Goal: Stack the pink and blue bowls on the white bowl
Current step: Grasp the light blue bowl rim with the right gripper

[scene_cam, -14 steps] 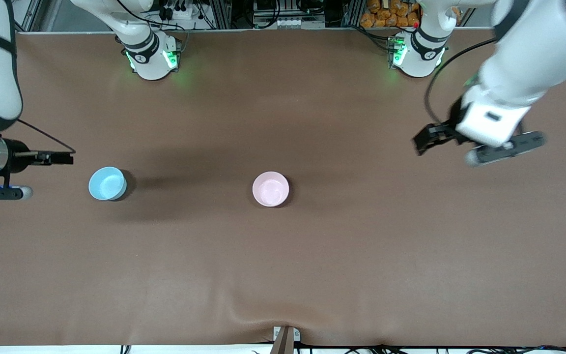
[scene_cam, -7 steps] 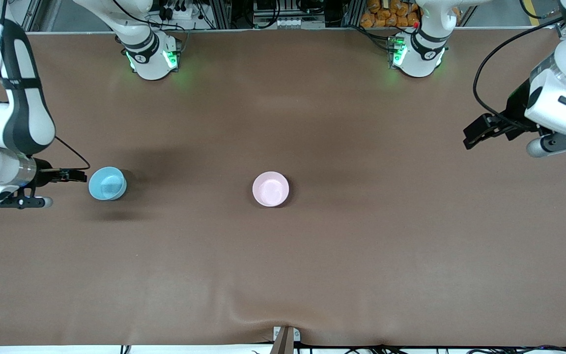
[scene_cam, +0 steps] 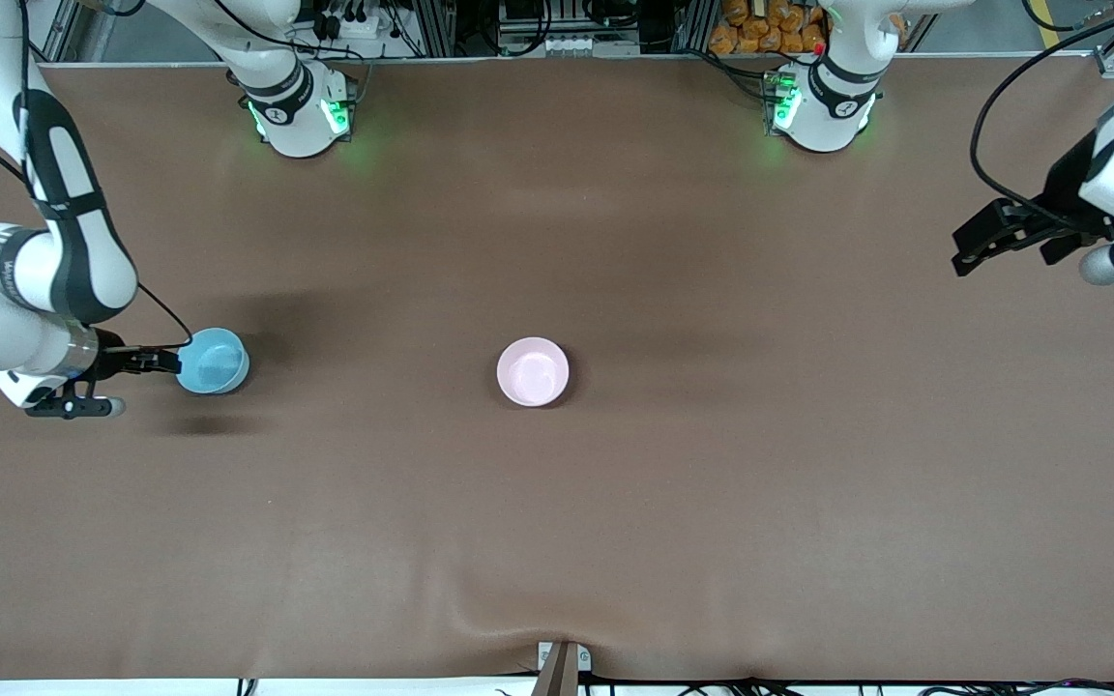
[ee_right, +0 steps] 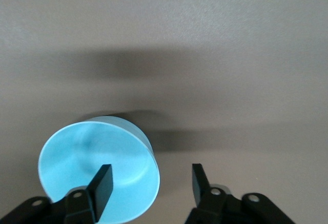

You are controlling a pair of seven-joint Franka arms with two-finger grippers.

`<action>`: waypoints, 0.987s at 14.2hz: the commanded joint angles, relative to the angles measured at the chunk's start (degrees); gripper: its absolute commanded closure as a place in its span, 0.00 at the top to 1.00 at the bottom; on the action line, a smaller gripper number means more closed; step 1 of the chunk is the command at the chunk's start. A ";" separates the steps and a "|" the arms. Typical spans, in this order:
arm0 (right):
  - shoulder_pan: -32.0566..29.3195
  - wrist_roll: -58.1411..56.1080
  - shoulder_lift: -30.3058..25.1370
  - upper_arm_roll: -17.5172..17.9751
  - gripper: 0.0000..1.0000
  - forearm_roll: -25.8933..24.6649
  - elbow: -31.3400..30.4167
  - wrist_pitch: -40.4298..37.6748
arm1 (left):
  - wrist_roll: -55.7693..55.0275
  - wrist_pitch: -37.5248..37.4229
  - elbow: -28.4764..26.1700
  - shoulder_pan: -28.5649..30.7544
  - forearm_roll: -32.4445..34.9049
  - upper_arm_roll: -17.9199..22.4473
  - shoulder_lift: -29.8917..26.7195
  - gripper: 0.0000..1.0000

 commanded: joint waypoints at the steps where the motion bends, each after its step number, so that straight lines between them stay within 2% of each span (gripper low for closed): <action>1: -1.04 -0.90 -0.05 0.78 0.54 -0.97 -3.48 4.69 | 1.08 -0.66 -2.12 -0.65 0.67 0.42 -2.22 1.00; 2: -1.04 -0.81 0.30 0.78 0.47 -0.97 -3.48 4.79 | 1.00 -1.09 -2.12 -0.65 0.67 0.42 -2.23 1.00; 5: -1.04 -0.90 0.83 0.78 0.41 -1.06 -3.66 4.96 | 1.61 -1.98 -2.04 -0.48 0.49 0.50 -2.49 1.00; 7: -1.04 -0.90 1.35 0.78 0.29 -1.06 -3.74 5.23 | 1.87 -1.89 -1.69 -0.48 0.14 0.59 -2.23 1.00; 9: -1.04 -0.90 1.45 0.78 0.05 -1.06 -4.01 5.75 | 2.22 -1.71 -1.60 -0.48 0.31 0.59 -2.05 1.00; 11: -0.95 -0.90 1.45 0.78 0.00 -1.06 -4.01 5.84 | 3.71 -2.06 -1.86 0.22 0.75 0.68 -2.22 1.00; 14: -0.17 -0.73 0.40 0.86 0.00 -1.06 -3.48 4.01 | 7.92 -2.50 -1.60 2.94 0.14 0.59 -2.49 1.00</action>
